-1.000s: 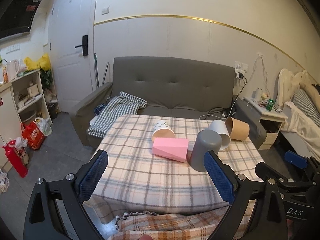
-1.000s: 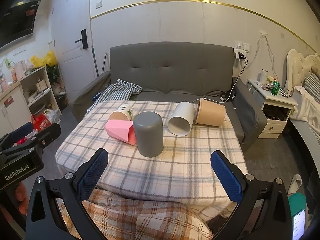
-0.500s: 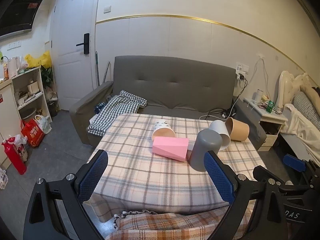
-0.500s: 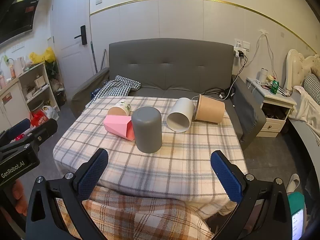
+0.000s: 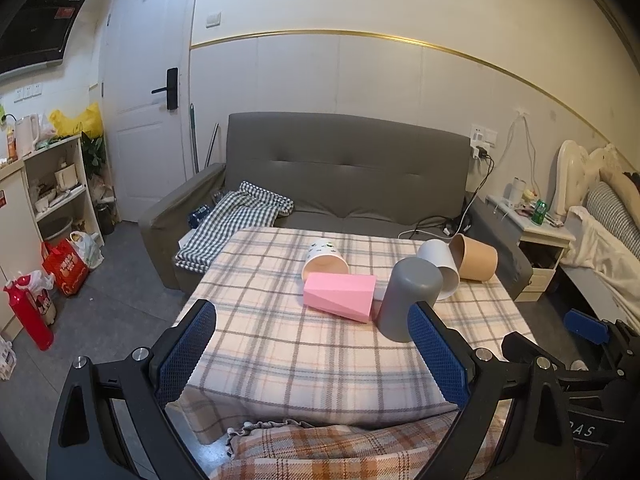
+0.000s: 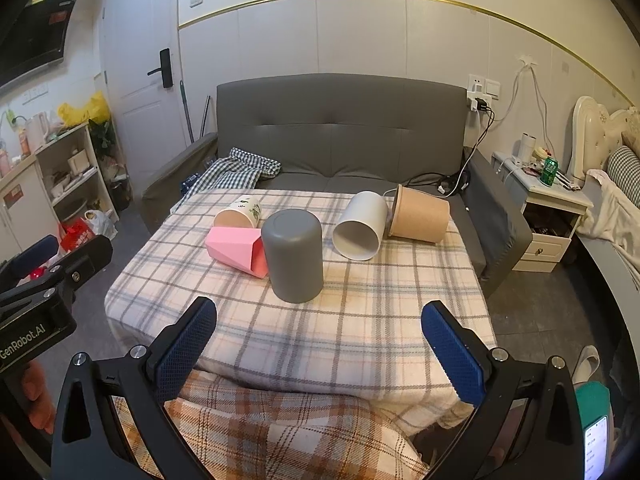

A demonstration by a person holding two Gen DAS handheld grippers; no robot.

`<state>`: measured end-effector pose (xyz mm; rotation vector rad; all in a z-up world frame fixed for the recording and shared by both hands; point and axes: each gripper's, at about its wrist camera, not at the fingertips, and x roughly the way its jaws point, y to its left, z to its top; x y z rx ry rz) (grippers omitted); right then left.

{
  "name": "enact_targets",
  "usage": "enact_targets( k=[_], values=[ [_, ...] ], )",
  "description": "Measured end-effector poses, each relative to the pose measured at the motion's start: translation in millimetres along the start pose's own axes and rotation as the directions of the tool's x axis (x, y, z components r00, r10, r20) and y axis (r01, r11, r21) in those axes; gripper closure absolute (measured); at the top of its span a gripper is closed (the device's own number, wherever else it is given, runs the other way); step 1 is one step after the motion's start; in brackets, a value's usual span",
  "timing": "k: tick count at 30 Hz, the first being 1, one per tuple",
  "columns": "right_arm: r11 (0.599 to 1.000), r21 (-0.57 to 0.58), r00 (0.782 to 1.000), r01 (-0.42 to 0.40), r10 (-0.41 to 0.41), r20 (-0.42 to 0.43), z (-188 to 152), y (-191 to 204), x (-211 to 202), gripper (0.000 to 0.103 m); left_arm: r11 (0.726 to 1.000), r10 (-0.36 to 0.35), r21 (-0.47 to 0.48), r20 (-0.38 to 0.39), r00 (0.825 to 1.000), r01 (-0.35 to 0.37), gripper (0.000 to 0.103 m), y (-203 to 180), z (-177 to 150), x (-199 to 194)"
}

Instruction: Flip cup upside down

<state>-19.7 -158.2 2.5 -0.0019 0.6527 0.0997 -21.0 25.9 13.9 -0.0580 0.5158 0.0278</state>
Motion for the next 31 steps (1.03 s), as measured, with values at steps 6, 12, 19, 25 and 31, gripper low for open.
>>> enact_targets(
  k=[6, 12, 19, 25, 31],
  values=[
    [1.0, 0.0, 1.0, 0.0, 0.0, 0.0, 0.3, -0.4, 0.0, 0.0, 1.0, -0.003, 0.002, -0.01, 1.0, 0.003, 0.004, -1.1, 0.3, 0.4],
    [1.0, 0.005, 1.0, 0.001, -0.001, -0.006, -2.3, -0.2, 2.2, 0.0, 1.0, -0.005, 0.006, -0.012, 1.0, 0.005, 0.004, -1.5, -0.1, -0.2],
    [1.0, 0.006, 1.0, 0.001, -0.001, -0.009, -2.7, -0.5, 2.3, 0.0, 1.0, -0.005, 0.006, -0.012, 1.0, 0.005, 0.004, -1.9, 0.1, -0.5],
    [1.0, 0.004, 1.0, 0.003, -0.002, -0.009, -4.0, 0.1, 2.6, 0.0, 1.0, -0.002, 0.003, -0.015, 1.0, 0.002, 0.004, -1.9, 0.0, -0.3],
    [1.0, 0.008, 1.0, 0.001, -0.001, -0.014, -6.5, -0.3, 3.3, 0.0, 1.0, -0.008, 0.003, -0.021, 1.0, 0.008, 0.004, -1.3, -6.1, -0.5]
  ],
)
